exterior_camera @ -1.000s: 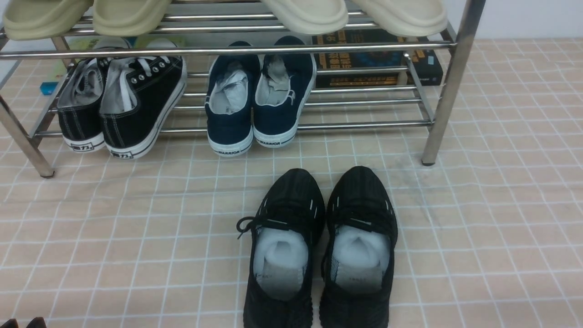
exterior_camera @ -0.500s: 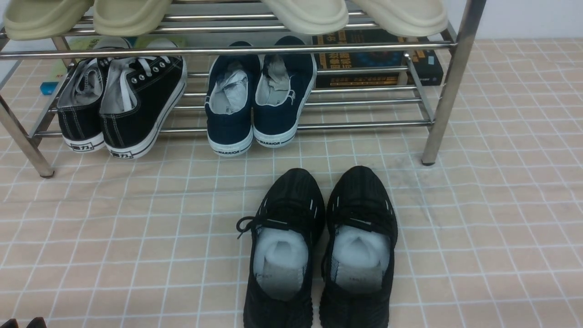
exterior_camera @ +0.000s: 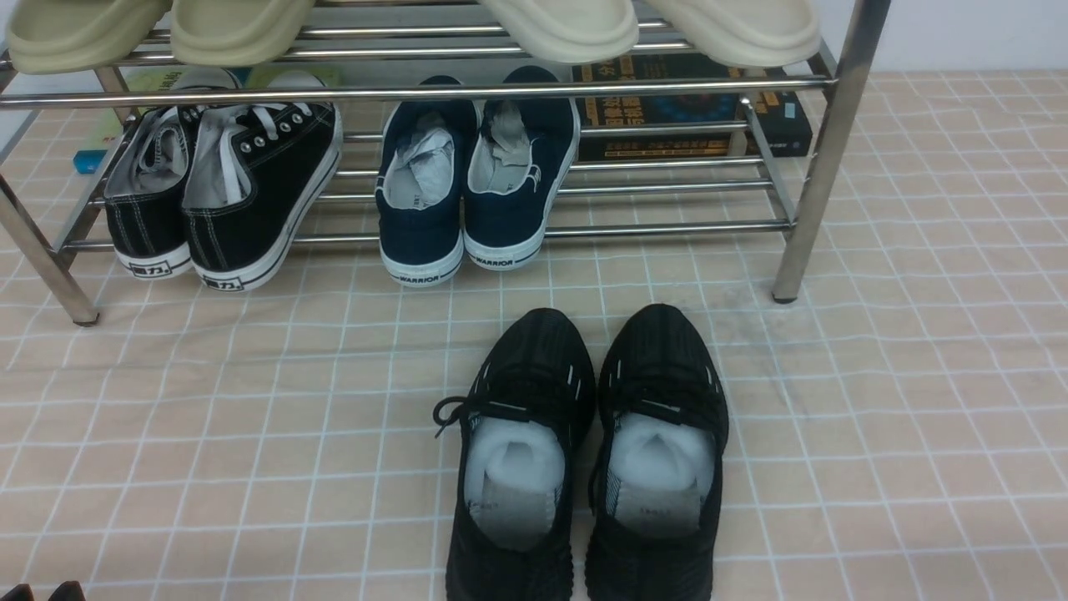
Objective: Take the shoes off the shelf from the light coffee tablecloth by hand.
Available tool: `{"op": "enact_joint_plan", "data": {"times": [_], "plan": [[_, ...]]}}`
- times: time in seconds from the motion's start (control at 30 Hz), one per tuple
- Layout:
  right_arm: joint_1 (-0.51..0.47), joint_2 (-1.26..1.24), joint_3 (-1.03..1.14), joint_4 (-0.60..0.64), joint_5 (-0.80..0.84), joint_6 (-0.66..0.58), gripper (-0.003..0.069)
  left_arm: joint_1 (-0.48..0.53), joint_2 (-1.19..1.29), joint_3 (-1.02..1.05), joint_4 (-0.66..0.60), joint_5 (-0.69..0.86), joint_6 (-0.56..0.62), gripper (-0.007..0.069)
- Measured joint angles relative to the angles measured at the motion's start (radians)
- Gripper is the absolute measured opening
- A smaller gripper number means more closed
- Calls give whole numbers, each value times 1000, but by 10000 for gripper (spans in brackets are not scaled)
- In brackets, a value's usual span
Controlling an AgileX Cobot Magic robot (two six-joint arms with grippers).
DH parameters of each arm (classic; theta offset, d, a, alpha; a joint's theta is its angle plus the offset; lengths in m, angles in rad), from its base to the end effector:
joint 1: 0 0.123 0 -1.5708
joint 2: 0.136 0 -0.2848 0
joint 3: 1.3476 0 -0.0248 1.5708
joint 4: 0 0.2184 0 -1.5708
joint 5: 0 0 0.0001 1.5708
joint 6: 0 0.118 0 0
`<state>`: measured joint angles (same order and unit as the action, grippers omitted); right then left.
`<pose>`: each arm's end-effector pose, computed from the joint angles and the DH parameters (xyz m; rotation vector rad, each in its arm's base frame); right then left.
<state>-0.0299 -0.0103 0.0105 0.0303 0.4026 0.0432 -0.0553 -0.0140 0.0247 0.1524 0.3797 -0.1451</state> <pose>0.0450 0.0001 0.1657 0.0871 1.8844 0.0394 0.0460 0.0041 0.1643 0.0097 1.8695 0.0121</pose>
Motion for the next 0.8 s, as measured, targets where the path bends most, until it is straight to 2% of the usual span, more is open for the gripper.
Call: {"op": "enact_joint_plan", "data": {"times": [0.8], "plan": [[0,0,0,-1,0,0,50,0,0,0,0,0,0,239]]}}
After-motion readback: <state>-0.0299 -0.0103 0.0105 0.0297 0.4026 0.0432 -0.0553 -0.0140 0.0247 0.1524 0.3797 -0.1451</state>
